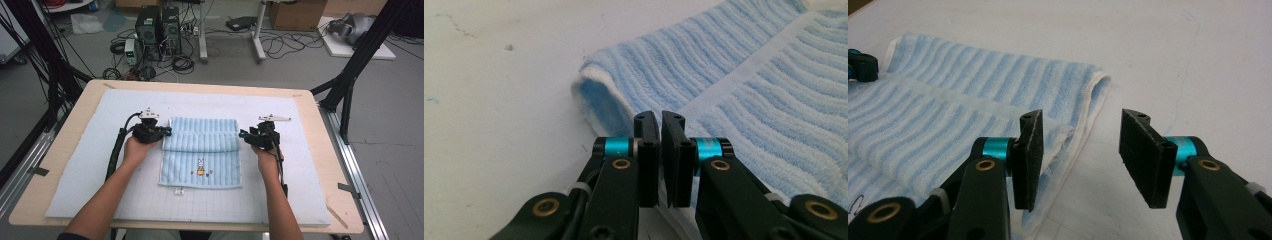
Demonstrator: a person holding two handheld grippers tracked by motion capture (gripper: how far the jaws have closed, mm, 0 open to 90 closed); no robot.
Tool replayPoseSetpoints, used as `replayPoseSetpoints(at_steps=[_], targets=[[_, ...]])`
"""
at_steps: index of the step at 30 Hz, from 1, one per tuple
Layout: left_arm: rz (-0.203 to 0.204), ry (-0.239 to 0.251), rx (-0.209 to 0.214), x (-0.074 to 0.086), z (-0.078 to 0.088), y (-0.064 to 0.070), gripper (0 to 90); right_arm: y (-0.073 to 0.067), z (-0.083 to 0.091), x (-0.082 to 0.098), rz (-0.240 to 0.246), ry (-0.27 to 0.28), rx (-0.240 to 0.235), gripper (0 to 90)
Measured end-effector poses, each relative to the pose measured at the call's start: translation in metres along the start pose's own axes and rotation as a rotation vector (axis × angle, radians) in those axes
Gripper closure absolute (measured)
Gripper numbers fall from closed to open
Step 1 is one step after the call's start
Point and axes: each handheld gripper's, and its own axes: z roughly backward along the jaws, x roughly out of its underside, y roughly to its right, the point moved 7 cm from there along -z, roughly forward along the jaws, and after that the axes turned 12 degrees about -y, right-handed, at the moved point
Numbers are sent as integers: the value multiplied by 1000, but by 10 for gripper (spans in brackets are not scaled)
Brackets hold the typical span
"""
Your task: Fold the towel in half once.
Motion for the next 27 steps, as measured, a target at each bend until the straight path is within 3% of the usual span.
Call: replayPoseSetpoints(at_steps=[4,14,19,24,27], targets=[[17,31,-5,1,4,-3,841,-3,-2,1,11,-10,-5,518],[-6,132,32,-5,22,5,852,-5,-3,-1,13,-7,6,521],[7,142,54,-6,24,7,853,-10,-14,-4,32,-16,-18,573],[16,144,63,-6,26,8,853,-18,-34,-8,56,-66,-11,577],[29,158,64,-3,28,8,855,-20,-42,-7,81,-102,41,697]])
